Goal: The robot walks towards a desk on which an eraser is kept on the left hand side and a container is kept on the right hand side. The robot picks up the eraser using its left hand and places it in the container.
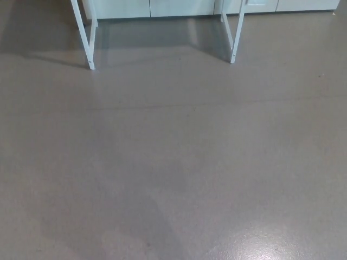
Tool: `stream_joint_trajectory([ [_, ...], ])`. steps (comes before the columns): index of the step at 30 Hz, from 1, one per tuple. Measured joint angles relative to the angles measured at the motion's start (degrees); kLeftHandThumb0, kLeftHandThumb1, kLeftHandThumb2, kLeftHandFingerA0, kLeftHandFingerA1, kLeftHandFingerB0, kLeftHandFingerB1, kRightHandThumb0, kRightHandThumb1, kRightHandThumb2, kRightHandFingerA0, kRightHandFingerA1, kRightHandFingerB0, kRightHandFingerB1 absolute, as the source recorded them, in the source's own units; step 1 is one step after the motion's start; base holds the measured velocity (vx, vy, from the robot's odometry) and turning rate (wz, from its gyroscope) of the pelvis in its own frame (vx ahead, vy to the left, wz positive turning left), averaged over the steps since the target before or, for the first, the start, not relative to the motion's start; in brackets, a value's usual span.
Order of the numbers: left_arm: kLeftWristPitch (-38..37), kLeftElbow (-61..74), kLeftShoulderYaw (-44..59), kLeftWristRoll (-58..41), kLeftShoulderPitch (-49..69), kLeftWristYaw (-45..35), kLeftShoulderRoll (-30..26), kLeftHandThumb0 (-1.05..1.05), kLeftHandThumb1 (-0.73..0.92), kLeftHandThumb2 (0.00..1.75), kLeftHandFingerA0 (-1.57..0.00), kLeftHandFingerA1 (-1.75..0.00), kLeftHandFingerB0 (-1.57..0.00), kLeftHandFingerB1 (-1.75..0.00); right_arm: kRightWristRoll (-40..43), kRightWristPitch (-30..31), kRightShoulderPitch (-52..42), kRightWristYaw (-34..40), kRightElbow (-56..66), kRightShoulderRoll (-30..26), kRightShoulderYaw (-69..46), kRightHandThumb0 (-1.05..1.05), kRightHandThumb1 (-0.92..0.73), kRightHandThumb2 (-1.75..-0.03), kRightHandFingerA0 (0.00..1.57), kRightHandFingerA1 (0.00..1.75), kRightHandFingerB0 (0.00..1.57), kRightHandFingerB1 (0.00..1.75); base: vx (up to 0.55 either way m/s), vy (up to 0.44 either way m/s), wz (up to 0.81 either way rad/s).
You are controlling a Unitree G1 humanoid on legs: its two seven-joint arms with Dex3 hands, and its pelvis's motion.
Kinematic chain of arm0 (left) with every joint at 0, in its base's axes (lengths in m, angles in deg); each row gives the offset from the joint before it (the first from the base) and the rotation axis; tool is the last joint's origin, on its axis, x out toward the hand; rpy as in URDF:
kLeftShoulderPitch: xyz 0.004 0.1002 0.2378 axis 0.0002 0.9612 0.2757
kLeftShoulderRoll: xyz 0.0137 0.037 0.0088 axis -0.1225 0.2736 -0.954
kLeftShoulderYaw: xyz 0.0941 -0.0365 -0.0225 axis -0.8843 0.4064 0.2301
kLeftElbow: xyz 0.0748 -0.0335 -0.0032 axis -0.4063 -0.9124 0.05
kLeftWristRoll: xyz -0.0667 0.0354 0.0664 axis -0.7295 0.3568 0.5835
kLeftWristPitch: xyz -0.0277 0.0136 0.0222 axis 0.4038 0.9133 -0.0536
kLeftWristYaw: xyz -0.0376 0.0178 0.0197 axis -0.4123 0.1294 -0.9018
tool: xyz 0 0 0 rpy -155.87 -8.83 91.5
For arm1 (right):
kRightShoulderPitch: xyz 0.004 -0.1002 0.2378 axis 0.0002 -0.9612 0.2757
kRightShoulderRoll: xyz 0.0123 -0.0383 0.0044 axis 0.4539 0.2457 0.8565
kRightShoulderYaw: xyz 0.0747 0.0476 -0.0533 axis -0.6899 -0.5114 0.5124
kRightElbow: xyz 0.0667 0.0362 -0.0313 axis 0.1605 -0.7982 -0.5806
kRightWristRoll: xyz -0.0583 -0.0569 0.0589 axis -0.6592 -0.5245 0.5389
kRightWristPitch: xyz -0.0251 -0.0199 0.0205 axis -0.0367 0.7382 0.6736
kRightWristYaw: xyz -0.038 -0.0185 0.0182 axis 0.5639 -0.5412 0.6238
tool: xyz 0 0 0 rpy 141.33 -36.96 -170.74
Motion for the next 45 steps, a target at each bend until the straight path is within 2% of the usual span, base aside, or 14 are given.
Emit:
stream_joint_trajectory([
  [6,-1.8,-3.6,0.8,-0.6,-0.6,-1.1,-0.6,-0.23,0.58,0.6,-0.28,-0.4,-0.24,-0.34,0.8,-2.0,-0.3,-1.5,-1.7,-0.3,-1.0,-0.29,-0.68,-0.68,0.27,0.43,0.23,0.38,0.0,0.0,0.0],
  [11,-4.0,-10.3,1.1,-0.5,-3.4,-0.1,-1.1,-0.12,0.41,0.87,-0.24,-0.55,-0.12,-0.48,1.0,-3.5,4.7,-0.6,-10.6,-2.1,-4.6,-0.22,-0.49,-0.91,0.23,0.55,0.12,0.48,0.0,0.0,0.0],
  [14,-5.3,-14.0,2.1,-0.6,-5.5,1.1,-1.1,-0.15,0.57,0.58,-0.29,-0.39,-0.24,-0.32,1.1,-4.2,7.6,0.2,-15.7,-3.6,-6.2,-0.21,-0.48,-0.91,0.23,0.54,0.12,0.48,0.0,0.0,0.0],
  [16,-6.1,-15.8,2.8,-0.8,-6.7,1.7,-1.1,-0.1,0.41,0.87,-0.24,-0.55,-0.12,-0.48,1.0,-4.7,9.0,0.7,-17.7,-4.4,-6.6,-0.27,-0.68,-0.61,0.37,0.42,0.27,0.35,0.0,0.0,0.0],
  [20,-7.7,-18.1,4.1,-1.1,-7.9,2.4,-1.1,-0.17,0.57,0.59,-0.28,-0.37,-0.24,-0.31,0.9,-5.7,9.4,1.2,-19.0,-4.7,-6.6,-0.26,-0.67,-0.59,0.34,0.41,0.25,0.34,0.0,0.0,0.0],
  [23,-8.7,-18.4,4.5,-1.2,-7.8,2.6,-1.1,-0.11,0.39,0.86,-0.21,-0.54,-0.14,-0.48,0.7,-6.7,9.3,1.1,-19.9,-5.0,-6.5,-0.26,-0.67,-0.59,0.34,0.4,0.25,0.33,0.0,0.0,0.0],
  [24,-9.0,-18.4,4.4,-1.1,-7.7,2.7,-1.1,-0.16,0.56,0.58,-0.29,-0.37,-0.26,-0.32,0.6,-6.8,9.2,1.1,-20.1,-5.0,-6.5,-0.21,-0.48,-0.9,0.24,0.54,0.12,0.47,0.0,0.0,0.0],
  [26,-9.6,-18.5,4.4,-1.1,-7.5,2.7,-1.1,-0.16,0.57,0.58,-0.28,-0.37,-0.24,-0.31,0.6,-7.3,9.0,1.1,-20.5,-5.2,-6.6,-0.31,-0.64,-0.67,0.28,0.41,0.22,0.37,0.0,0.0,0.0],
  [30,-9.6,-18.5,4.3,-1.1,-7.5,2.7,-1.2,-0.13,0.58,0.58,-0.28,-0.38,-0.24,-0.31,1.1,-7.4,9.1,0.7,-20.5,-5.2,-7.1,-0.22,-0.48,-0.9,0.27,0.55,0.12,0.47,0.0,0.0,0.0],
  [31,-9.6,-18.5,4.3,-1.1,-7.5,2.7,-1.2,-0.12,0.59,0.57,-0.28,-0.39,-0.24,-0.31,1.3,-7.5,9.1,0.5,-20.5,-5.2,-7.1,-0.27,-0.66,-0.59,0.37,0.39,0.26,0.33,0.0,0.0,0.0],
  [32,-9.6,-18.5,4.3,-1.1,-7.5,2.7,-1.2,-0.16,0.57,0.58,-0.28,-0.38,-0.25,-0.32,1.3,-7.6,9.2,0.5,-20.5,-5.2,-7.1,-0.23,-0.47,-0.9,0.27,0.55,0.14,0.48,0.0,0.0,0.0],
  [39,-9.7,-18.4,4.3,-1.2,-7.7,2.6,-1.3,-0.15,0.57,0.58,-0.29,-0.39,-0.24,-0.32,0.2,-8.9,8.3,0.8,-18.4,-5.0,-4.3,-0.32,-0.63,-0.68,0.28,0.42,0.23,0.38,0.0,0.0,0.0],
  [43,-9.9,-18.3,4.2,-1.1,-7.6,2.6,-1.5,-0.11,0.4,0.86,-0.22,-0.54,-0.12,-0.48,-0.2,-9.0,8.0,0.9,-18.2,-4.9,-3.5,-0.23,-0.49,-0.91,0.24,0.54,0.13,0.48,0.0,0.0,0.0],
  [45,-9.9,-18.5,3.9,-1.1,-7.6,2.6,-1.5,-0.16,0.57,0.58,-0.29,-0.38,-0.24,-0.32,-0.3,-9.0,7.6,1.1,-17.6,-4.9,-3.2,-0.31,-0.65,-0.68,0.28,0.42,0.24,0.38,0.0,0.0,0.0],
])
